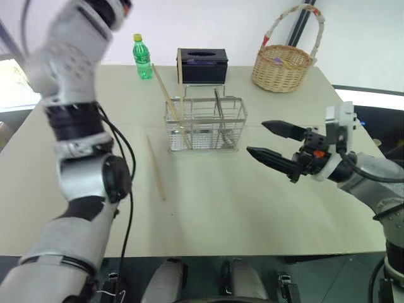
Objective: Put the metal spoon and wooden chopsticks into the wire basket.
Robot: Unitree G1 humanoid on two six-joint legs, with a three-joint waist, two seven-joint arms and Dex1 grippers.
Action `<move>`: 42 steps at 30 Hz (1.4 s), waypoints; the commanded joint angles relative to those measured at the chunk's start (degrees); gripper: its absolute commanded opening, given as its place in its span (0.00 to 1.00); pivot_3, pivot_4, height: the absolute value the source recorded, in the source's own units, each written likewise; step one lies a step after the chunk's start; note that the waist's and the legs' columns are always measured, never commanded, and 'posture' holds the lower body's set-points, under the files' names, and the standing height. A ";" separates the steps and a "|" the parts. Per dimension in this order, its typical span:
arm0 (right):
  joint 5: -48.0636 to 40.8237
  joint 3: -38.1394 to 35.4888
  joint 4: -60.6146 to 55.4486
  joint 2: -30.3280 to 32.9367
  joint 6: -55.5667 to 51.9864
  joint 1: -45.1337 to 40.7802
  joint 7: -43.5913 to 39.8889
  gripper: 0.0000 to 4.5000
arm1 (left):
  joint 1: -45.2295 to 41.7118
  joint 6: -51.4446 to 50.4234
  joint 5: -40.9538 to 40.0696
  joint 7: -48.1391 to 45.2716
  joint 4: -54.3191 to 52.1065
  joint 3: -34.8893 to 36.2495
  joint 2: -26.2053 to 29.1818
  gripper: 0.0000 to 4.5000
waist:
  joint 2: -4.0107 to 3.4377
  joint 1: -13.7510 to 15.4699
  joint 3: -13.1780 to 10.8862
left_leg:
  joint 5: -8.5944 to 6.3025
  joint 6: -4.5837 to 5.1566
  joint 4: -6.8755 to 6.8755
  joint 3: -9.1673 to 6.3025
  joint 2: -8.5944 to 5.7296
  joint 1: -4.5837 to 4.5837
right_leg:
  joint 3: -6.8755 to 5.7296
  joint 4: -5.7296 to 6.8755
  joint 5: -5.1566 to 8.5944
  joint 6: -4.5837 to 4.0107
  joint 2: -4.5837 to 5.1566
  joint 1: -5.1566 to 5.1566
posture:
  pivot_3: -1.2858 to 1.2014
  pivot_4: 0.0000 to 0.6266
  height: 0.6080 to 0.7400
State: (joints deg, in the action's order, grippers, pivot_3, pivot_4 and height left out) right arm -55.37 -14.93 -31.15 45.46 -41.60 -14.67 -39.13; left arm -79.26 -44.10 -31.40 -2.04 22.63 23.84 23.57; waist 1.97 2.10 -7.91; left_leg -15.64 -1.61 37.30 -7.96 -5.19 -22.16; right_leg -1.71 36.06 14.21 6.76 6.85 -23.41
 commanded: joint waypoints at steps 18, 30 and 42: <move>6.71 1.79 -2.55 4.18 4.49 4.24 -11.99 1.00 | 6.27 -28.48 10.98 12.40 21.79 -1.29 0.89 0.91 | 0.15 -0.17 -0.01 | 0.07 -0.16 0.01 -0.03 0.00 -0.11 | 0.03 0.04 0.01 0.01 0.06 -0.11 | 0.52 0.24 0.40; 5.03 -0.44 -5.88 2.33 3.82 7.31 -8.16 1.00 | 9.38 -27.20 13.59 14.39 24.86 -1.01 -6.61 0.91 | 0.15 0.31 0.00 | 0.06 -0.16 0.02 -0.02 0.00 -0.09 | 0.02 0.04 0.00 0.01 0.09 -0.07 | 0.52 0.24 0.40; 3.17 -2.09 -8.10 1.20 3.96 10.08 -3.94 1.00 | 7.15 -19.88 15.06 15.94 35.08 -0.03 -8.46 0.39 | 0.10 0.28 0.03 | 0.05 -0.15 0.01 0.01 0.00 -0.02 | 0.01 0.04 0.00 0.02 0.12 -0.01 | 0.52 0.24 0.40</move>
State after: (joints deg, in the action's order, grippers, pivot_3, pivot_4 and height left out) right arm -50.97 -14.94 -37.09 46.73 -38.43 -4.50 -43.45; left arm -70.45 -64.48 -16.28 13.48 56.82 23.37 15.18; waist 2.07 2.37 -7.87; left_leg -15.58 -1.76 37.31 -7.96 -5.20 -22.18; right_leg -1.71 36.10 14.20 6.78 6.97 -23.40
